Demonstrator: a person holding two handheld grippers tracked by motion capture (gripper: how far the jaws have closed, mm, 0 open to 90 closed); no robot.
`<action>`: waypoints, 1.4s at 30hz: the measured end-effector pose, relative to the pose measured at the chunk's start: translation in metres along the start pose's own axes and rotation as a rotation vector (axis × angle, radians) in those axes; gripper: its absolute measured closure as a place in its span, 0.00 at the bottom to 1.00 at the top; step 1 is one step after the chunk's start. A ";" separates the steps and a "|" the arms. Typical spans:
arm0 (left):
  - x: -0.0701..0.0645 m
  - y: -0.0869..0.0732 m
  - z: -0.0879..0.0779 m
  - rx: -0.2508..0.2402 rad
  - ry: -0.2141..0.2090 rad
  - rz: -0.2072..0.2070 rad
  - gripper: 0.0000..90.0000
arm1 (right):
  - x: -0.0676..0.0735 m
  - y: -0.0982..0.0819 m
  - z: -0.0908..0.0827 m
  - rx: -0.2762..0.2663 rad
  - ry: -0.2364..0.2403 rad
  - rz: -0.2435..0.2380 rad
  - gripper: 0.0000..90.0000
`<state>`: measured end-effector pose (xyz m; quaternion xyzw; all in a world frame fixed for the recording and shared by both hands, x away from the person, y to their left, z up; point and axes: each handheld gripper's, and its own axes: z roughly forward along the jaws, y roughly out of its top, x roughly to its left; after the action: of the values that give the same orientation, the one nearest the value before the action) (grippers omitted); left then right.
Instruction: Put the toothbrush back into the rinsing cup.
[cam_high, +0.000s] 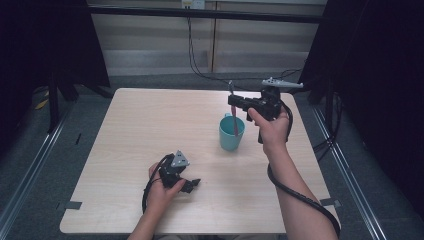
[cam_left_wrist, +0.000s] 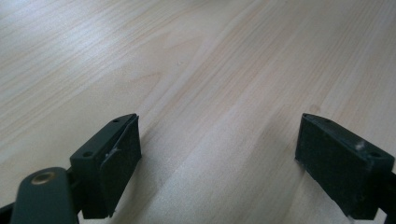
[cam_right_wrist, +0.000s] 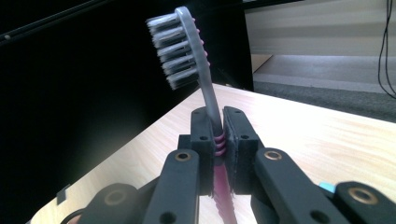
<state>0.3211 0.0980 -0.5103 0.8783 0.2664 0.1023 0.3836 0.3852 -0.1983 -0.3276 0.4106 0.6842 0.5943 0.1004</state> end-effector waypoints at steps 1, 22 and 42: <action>0.000 0.000 0.000 0.001 0.001 0.000 0.15 | -0.001 0.001 0.001 0.000 0.000 0.000 0.92; 0.000 0.000 0.000 0.001 0.001 0.002 0.15 | -0.016 0.008 0.023 -0.028 -0.025 0.002 0.92; 0.000 0.000 0.000 0.001 -0.002 0.003 0.15 | -0.034 0.003 0.035 -0.034 -0.052 0.000 0.92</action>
<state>0.3212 0.0981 -0.5103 0.8789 0.2650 0.1019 0.3833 0.4302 -0.1961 -0.3459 0.4244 0.6710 0.5950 0.1252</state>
